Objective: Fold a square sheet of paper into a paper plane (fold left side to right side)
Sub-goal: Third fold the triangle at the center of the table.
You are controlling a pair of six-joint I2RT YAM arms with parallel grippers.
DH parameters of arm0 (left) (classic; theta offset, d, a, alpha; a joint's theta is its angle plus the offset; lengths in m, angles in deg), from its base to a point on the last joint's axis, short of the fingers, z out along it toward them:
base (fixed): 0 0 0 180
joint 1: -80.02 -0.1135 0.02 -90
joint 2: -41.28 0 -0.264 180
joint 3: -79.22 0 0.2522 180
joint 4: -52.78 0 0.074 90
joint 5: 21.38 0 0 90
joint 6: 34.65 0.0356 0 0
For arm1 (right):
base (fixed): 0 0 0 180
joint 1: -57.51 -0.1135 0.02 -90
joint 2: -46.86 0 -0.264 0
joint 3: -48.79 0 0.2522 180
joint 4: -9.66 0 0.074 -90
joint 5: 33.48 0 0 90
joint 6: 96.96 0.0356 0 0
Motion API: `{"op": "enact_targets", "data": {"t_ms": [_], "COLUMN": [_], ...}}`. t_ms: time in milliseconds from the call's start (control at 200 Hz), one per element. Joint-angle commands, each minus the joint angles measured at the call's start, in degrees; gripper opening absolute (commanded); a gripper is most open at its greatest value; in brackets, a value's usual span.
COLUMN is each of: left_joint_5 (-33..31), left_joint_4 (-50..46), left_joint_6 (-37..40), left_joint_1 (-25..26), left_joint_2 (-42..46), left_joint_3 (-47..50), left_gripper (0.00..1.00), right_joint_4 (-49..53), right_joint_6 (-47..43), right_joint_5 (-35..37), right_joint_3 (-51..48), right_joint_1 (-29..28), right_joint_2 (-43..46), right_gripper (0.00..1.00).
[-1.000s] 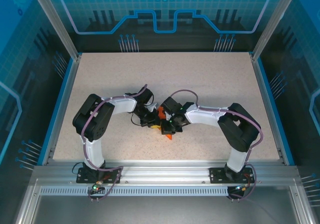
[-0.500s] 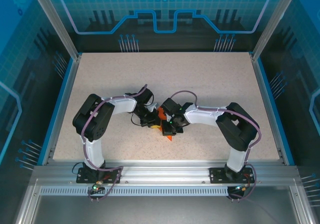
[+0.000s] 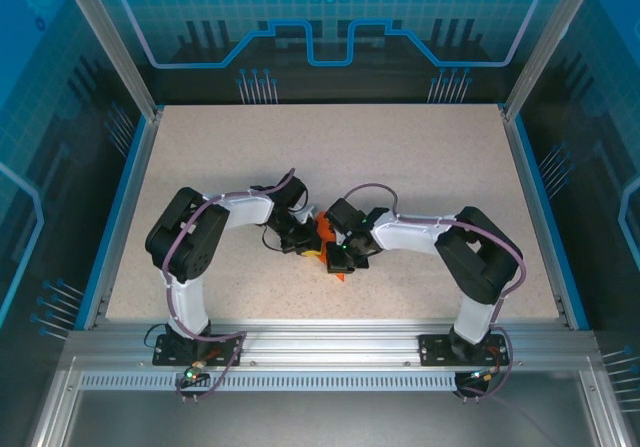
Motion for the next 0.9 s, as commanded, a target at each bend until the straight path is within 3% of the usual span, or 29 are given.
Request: {"op": "enact_targets", "data": {"t_ms": [0,895], "left_joint_5": [-8.12,-9.4], "left_joint_4": [-5.75,-6.58], "left_joint_6": [1.42,1.88], "left_joint_1": [0.69,0.63], "left_joint_2": [-3.58,-4.46], "left_joint_3": [2.22,1.6], "left_gripper": [0.07,0.06], "right_joint_4": [7.39,8.67], "right_joint_6": [1.03,3.04], "right_joint_5": [0.98,0.73], "right_joint_3": [-2.53,-10.8], "right_joint_1": [-1.11,-1.53], "right_joint_2": [0.57,5.99], "right_gripper": [0.02,0.02]}}
